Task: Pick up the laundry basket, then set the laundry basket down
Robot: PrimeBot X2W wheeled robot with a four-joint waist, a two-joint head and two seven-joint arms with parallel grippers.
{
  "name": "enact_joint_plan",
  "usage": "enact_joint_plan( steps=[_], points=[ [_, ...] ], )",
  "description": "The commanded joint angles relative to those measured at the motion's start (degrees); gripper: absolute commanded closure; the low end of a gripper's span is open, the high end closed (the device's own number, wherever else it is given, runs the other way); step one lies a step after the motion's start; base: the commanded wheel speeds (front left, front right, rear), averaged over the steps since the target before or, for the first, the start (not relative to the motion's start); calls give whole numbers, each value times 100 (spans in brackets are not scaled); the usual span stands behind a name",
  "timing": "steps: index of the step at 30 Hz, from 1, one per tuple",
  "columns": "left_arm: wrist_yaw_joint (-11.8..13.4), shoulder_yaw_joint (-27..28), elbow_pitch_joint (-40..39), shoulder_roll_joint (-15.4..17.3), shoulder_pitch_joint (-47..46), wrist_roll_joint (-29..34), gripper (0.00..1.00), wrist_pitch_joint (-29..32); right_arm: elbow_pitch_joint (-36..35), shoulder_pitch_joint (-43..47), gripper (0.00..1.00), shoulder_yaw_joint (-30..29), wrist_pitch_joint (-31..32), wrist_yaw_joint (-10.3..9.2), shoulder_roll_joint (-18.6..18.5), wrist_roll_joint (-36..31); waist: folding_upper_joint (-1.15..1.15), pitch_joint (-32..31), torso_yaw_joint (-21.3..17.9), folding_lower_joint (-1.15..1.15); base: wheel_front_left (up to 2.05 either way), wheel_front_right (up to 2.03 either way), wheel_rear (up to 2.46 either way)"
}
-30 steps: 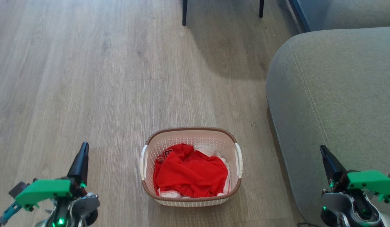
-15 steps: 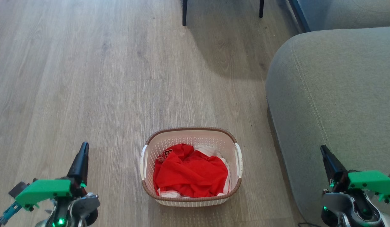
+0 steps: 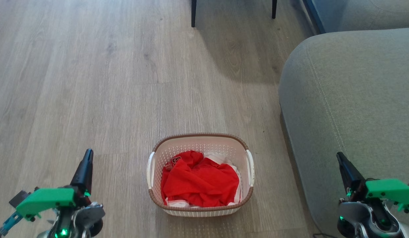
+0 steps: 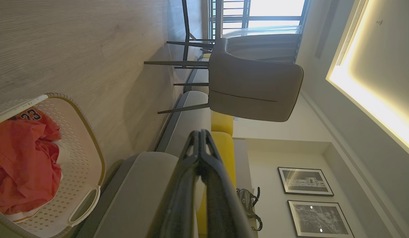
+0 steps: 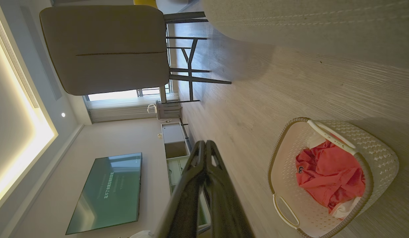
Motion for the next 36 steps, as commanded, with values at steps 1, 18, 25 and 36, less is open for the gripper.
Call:
enact_joint_plan(
  steps=[1, 18, 25, 36],
  points=[
    [-40, 211, -188, 27, -341, -9, 100, 40, -181, -272, 100, 86, 38, 14, -62, -29, 0, 0, 0, 0, 0, 0, 0],
    [-40, 213, -188, 26, -341, -7, 100, 42, -180, -274, 100, 66, 55, 14, -48, -46, 0, 0, 0, 0, 0, 0, 0],
    [-40, 214, -189, 25, -341, -6, 100, 43, -179, -275, 100, 58, 61, 14, -43, -52, 0, 0, 0, 0, 0, 0, 0],
    [-40, 215, -189, 24, -342, -5, 100, 43, -179, -276, 100, 47, 69, 14, -35, -61, 0, 0, 0, 0, 0, 0, 0]
  ],
)
